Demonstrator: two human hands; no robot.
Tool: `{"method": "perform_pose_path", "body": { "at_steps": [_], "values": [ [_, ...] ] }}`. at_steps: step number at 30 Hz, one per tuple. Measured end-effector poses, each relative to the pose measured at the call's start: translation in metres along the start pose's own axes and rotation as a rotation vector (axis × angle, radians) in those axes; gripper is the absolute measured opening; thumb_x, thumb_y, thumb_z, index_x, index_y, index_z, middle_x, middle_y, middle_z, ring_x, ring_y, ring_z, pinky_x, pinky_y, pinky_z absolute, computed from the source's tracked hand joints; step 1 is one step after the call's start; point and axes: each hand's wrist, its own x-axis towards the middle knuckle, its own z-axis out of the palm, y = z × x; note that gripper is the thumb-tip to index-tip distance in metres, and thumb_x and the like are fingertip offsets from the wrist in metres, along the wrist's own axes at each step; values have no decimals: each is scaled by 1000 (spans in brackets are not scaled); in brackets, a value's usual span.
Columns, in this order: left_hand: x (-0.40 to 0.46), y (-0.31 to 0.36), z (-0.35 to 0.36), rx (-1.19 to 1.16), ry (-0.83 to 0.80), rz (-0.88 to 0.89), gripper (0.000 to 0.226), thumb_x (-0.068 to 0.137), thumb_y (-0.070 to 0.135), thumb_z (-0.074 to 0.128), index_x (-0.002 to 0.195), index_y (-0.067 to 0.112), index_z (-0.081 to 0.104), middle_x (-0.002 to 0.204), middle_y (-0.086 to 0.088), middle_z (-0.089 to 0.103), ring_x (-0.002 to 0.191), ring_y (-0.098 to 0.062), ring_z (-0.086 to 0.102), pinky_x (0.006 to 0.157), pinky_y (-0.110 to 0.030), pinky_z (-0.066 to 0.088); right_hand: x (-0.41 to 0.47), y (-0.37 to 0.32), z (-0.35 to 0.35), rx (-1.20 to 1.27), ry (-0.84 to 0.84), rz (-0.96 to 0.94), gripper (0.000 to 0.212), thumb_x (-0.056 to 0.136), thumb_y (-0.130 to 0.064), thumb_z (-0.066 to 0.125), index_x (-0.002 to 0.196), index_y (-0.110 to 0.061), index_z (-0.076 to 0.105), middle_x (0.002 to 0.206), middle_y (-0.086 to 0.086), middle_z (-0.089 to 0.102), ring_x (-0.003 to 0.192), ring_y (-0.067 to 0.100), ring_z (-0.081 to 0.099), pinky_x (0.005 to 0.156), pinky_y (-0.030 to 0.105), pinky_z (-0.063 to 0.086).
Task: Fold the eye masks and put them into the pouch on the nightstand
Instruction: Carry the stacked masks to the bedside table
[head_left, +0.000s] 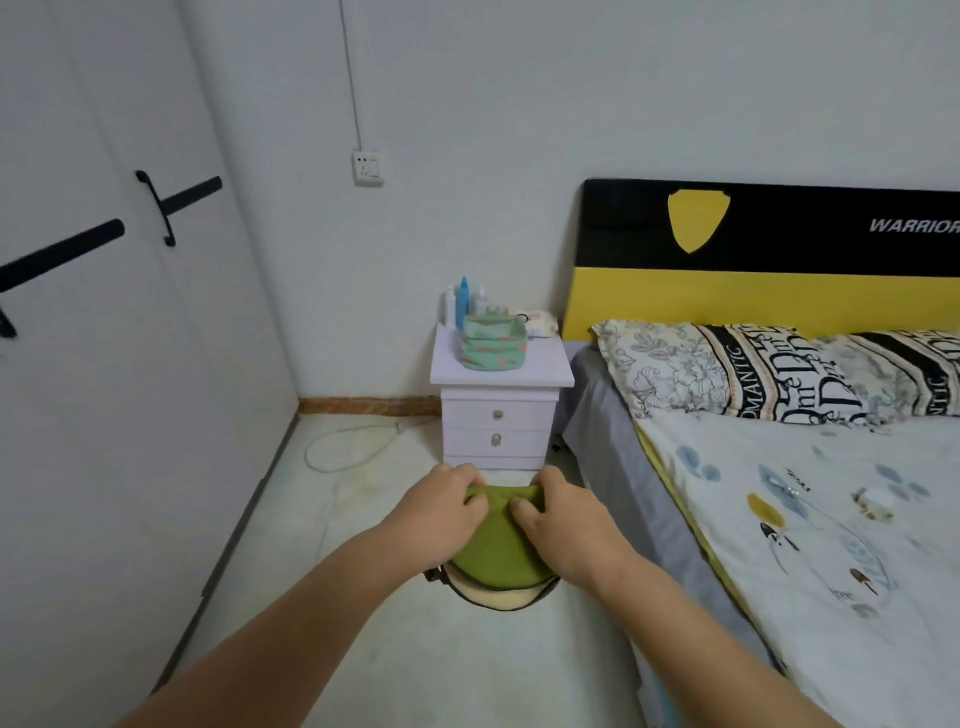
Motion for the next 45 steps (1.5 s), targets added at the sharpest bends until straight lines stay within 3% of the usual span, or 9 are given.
{"method": "perform_pose_path", "body": {
  "at_steps": [7, 13, 19, 23, 26, 33, 40, 45],
  "values": [
    [115, 7, -15, 15, -3, -21, 26, 90, 24, 40, 111, 15, 54, 117, -11, 50, 104, -26, 53, 89, -34, 42, 116, 11, -25, 18, -9, -2, 37, 91, -33, 42, 121, -10, 43, 108, 15, 63, 100, 33, 57, 78, 34, 42],
    [196, 9, -26, -20, 10, -55, 28, 91, 24, 39, 113, 16, 53, 117, -11, 49, 104, -26, 53, 90, -34, 41, 202, 12, -43, 1, -37, -15, 25, 91, -32, 43, 101, -10, 45, 103, 17, 62, 95, 34, 57, 76, 36, 43],
    [277, -8, -40, -9, -25, -44, 27, 89, 22, 39, 111, 15, 54, 118, -11, 52, 105, -26, 53, 91, -36, 44, 282, 8, -43, -26, -63, 7, 35, 91, -34, 40, 116, -9, 43, 107, 16, 62, 98, 33, 56, 77, 35, 42],
    [338, -24, -53, -19, -31, -22, 27, 89, 21, 40, 110, 14, 54, 118, -11, 52, 105, -25, 52, 87, -32, 41, 343, -2, -42, -25, -56, 22, 21, 91, -33, 41, 95, -12, 42, 96, 11, 59, 85, 29, 51, 71, 34, 38],
    [388, -34, -70, -13, -30, 12, 27, 88, 21, 40, 110, 14, 55, 117, -11, 52, 106, -24, 51, 87, -31, 40, 389, -14, -46, -13, -26, 48, 25, 91, -32, 41, 101, -9, 44, 92, 11, 57, 82, 27, 48, 69, 33, 38],
    [488, -48, -97, 27, -65, 62, 29, 88, 23, 42, 113, 16, 55, 117, -10, 54, 107, -25, 53, 89, -32, 40, 479, -29, -54, 11, 20, 88, 28, 92, -32, 43, 104, -8, 46, 103, 16, 63, 96, 32, 57, 75, 36, 43],
    [573, -61, -98, 7, -104, 49, 29, 89, 24, 41, 113, 16, 55, 115, -10, 54, 104, -24, 54, 80, -25, 36, 567, -18, -56, -8, 0, 112, 29, 92, -34, 43, 106, -9, 46, 104, 15, 62, 97, 32, 56, 70, 32, 36],
    [640, -58, -93, -22, -108, 19, 28, 90, 24, 40, 113, 17, 54, 114, -10, 52, 97, -21, 53, 79, -24, 36, 638, 1, -66, 27, -25, 93, 29, 91, -35, 45, 105, -10, 46, 104, 15, 62, 97, 32, 57, 75, 34, 40]
  ]
}}
